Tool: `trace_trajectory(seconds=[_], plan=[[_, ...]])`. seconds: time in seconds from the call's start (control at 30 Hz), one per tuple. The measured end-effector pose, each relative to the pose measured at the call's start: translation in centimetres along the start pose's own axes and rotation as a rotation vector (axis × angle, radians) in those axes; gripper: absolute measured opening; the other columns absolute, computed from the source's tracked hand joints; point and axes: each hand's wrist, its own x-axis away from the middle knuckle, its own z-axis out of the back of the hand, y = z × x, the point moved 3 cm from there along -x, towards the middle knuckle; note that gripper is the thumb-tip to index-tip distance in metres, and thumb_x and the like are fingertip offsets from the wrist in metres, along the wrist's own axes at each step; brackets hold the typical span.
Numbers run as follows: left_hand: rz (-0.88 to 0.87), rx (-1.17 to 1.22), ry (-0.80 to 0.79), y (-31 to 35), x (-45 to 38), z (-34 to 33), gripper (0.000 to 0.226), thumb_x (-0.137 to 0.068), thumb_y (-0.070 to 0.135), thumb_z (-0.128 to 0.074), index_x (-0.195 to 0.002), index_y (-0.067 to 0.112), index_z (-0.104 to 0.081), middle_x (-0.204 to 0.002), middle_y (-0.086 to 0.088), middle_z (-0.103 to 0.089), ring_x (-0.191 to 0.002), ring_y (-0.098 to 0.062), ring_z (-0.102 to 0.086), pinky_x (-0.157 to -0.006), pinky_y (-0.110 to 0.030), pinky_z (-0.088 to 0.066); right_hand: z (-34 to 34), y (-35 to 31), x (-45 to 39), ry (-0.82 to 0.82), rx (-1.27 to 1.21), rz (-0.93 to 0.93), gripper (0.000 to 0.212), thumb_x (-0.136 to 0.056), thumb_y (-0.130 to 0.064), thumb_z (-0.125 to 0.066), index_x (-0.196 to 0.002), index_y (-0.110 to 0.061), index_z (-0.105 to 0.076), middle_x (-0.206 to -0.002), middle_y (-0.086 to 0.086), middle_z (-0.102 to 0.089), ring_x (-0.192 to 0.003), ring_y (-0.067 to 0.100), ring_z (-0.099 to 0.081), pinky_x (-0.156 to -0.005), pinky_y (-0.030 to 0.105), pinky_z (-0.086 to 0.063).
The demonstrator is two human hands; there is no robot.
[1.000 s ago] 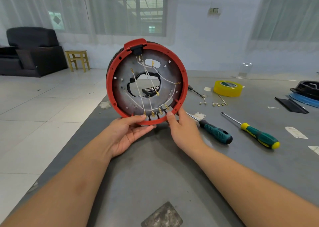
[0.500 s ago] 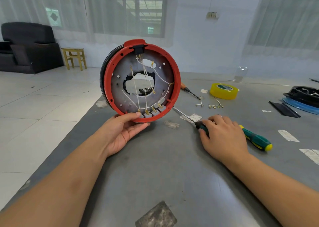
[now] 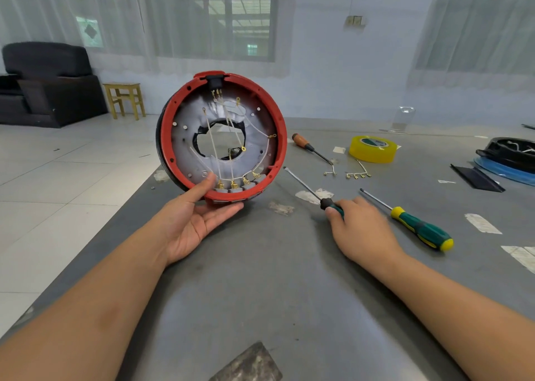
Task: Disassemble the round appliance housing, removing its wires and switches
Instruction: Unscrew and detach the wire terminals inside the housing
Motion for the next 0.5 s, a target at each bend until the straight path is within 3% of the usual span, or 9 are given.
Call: trace_trajectory(seconds=[0.13,0.27,0.5], plan=[[-0.069,0.024,0.039,0.3,-0.1,0.2,0.064,-0.083,0.019,-0.082,-0.139,-0.001,-0.058,-0.125,-0.029,-0.071,-0.114,-0.043,-0.072,-0.078,-0.045,-0.065,0.3,0.1,0.2,0.04,-0.31,-0.047,0.036,-0.108,-0.042,-0.032,-0.094,-0.018,-0.055,-0.09,0.003,-0.065,-0.088,0.03,-0.061,-0.072,0.041,-0.047],[-0.125,0.026,0.086,0.4,-0.2,0.6,0.063,-0.089,0.009,-0.078,-0.145,0.0,-0.051,-0.124,-0.03,-0.071,-0.112,-0.044,-0.073,-0.077,-0.046,-0.065,0.9,0.0,0.8,0.097,-0.562,-0.021,0.031,-0.107,-0.045,-0.03,-0.091,-0.029,-0.052,-0.077,-0.003,-0.064,-0.073,0.023,-0.062,-0.067,0.046,-0.054],[-0.129,-0.086,0.099,0.3,-0.1,0.5,0.052,-0.095,0.008,-0.073,-0.141,-0.002,-0.052,-0.119,-0.029,-0.073,-0.107,-0.044,-0.075,-0.074,-0.045,-0.066,2.8,0.2,1.5,0.143,-0.364,0.216,0.019,-0.101,-0.047,-0.045,-0.112,-0.039,-0.059,-0.073,-0.012,-0.062,-0.071,0.005,-0.058,-0.056,0.032,-0.045]])
